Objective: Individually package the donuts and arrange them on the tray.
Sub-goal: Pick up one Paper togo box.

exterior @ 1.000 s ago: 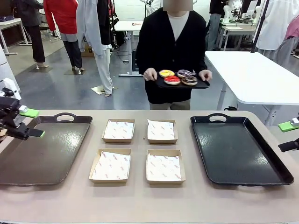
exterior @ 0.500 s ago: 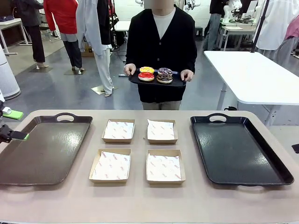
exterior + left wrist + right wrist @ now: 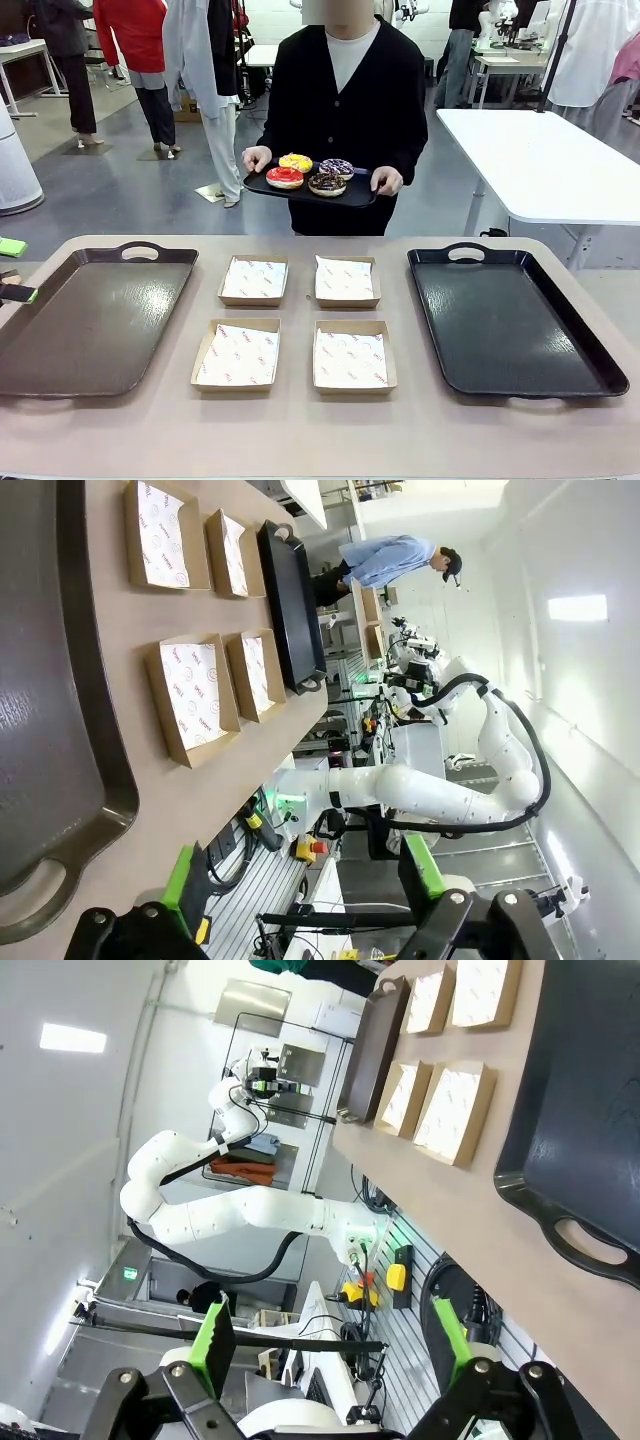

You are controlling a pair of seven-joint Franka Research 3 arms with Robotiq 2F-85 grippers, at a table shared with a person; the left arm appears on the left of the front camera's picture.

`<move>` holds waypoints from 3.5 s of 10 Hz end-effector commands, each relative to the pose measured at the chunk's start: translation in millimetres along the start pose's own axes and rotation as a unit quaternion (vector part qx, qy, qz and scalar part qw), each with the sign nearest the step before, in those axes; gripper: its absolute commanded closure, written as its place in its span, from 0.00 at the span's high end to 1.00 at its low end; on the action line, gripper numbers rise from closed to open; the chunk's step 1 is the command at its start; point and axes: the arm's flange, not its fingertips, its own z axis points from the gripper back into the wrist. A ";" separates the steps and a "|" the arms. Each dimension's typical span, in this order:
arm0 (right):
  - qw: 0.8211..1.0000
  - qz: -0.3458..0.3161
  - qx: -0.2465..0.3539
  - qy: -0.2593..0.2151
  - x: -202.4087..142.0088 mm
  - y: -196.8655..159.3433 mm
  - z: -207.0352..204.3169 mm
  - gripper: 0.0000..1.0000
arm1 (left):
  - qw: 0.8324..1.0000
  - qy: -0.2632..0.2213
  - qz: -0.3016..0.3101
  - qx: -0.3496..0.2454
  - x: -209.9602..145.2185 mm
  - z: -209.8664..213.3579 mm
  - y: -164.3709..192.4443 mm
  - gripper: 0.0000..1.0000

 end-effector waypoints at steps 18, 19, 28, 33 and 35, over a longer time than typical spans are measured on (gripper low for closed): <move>1.000 0.003 0.002 -0.005 -0.9 2.1 1.0 1.00 | 1.000 -0.001 0.000 -0.005 1.5 -2.2 0.4 1.00; 1.000 0.003 0.002 -0.005 -0.9 2.1 1.0 1.00 | 1.000 -0.001 0.000 -0.005 1.5 -2.2 0.4 1.00; 1.000 0.003 0.002 -0.005 -0.9 2.1 1.0 1.00 | 1.000 -0.001 0.000 -0.005 1.5 -2.2 0.4 1.00; 1.000 0.003 0.002 -0.005 -0.9 2.1 1.0 1.00 | 1.000 0.002 0.002 -0.001 0.3 -1.4 1.3 1.00; 1.000 0.003 0.002 -0.005 -0.9 2.1 1.0 1.00 | 0.998 -0.014 0.005 0.067 34.4 -12.5 -29.5 1.00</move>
